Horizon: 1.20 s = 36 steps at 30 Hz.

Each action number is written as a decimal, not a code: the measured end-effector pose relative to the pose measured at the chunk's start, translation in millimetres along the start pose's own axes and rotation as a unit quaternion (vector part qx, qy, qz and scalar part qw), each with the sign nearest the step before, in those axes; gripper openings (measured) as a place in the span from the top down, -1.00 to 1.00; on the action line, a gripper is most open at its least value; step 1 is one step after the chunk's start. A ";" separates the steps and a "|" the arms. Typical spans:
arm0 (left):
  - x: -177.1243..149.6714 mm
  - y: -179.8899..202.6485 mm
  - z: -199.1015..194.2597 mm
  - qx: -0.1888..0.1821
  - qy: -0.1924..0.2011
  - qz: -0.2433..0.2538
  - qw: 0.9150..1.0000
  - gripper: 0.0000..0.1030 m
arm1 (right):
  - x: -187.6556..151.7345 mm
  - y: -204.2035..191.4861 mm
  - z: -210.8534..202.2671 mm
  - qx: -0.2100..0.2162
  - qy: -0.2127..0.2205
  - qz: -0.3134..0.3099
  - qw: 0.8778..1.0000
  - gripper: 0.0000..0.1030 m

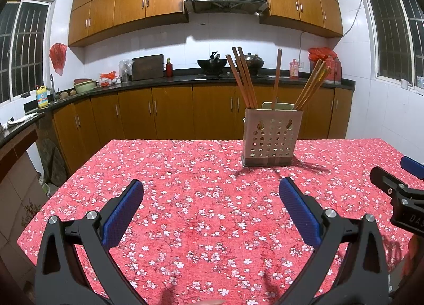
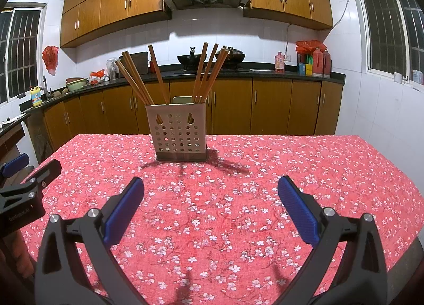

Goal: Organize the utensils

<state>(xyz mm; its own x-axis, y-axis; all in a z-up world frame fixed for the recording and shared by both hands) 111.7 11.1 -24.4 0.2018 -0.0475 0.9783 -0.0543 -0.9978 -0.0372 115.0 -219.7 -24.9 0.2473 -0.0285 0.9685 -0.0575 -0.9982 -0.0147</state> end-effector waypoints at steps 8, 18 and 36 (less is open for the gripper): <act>-0.2 0.4 -0.3 0.000 0.000 0.000 1.000 -0.96 | 0.4 0.0 0.2 0.000 0.000 0.000 1.000 -0.91; 0.4 -0.4 0.1 0.000 0.000 0.000 1.000 -0.97 | -2.4 -1.4 1.1 0.001 -0.002 0.001 1.000 -0.91; -0.6 0.5 1.5 -0.001 -0.001 -0.001 1.000 -0.97 | -4.1 -1.9 1.5 0.001 -0.003 0.003 1.000 -0.91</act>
<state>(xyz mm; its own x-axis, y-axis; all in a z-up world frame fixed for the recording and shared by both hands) 113.0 10.5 -25.3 0.2047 -0.0456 0.9778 -0.0551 -0.9979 -0.0350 115.5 -217.8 -29.2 0.2521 -0.0349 0.9671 -0.0568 -0.9982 -0.0212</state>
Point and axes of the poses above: each gripper's, at about its wrist camera, not at the fingertips, and z roughly the way its jaws point, y to its right, x to its top, the point moved 6 cm from there along z, roughly the way its jaws point, and after that the axes turned 9 degrees about y, right-handed, at the moved point
